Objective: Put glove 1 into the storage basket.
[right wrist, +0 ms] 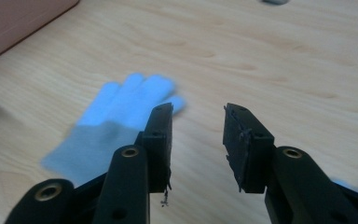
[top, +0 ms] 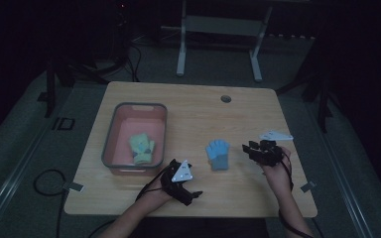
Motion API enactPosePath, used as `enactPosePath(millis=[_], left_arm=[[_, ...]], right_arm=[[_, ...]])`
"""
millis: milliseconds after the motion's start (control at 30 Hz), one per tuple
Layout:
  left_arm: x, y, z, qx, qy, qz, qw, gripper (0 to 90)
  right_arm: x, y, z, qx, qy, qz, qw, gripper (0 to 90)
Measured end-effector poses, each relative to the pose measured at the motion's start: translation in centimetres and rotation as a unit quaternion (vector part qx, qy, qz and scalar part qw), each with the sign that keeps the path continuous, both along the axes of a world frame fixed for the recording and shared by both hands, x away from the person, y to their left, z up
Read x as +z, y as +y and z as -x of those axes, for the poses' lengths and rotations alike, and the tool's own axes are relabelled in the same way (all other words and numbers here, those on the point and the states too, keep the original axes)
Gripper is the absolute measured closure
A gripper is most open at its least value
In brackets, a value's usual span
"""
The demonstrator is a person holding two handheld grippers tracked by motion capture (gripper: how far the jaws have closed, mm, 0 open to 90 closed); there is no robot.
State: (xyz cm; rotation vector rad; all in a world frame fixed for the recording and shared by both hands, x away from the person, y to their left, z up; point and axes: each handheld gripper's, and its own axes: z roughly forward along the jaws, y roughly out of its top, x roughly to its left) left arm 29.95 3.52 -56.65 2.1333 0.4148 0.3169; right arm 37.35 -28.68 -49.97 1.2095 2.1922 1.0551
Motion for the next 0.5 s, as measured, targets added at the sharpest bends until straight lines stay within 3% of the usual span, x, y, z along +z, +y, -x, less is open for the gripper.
enactPosePath(millis=[100,200,500], left_arm=[[0.0,0.0,0.0,-0.002,0.001,0.0,1.0,2.3],[0.0,0.0,0.0,-0.001,0.002,-0.001,1.0,2.2],[0.0,0.0,0.1,0.004,0.002,-0.001,1.0,2.3]], right_arm=[[0.2,-1.0,-0.1,0.007,-0.002,0.007,0.9999,63.4],[0.1,-3.8,-0.3,0.016,-0.004,0.034,0.9993,64.4],[-1.0,-9.7,-0.6,0.013,0.028,0.059,0.9977,62.3]])
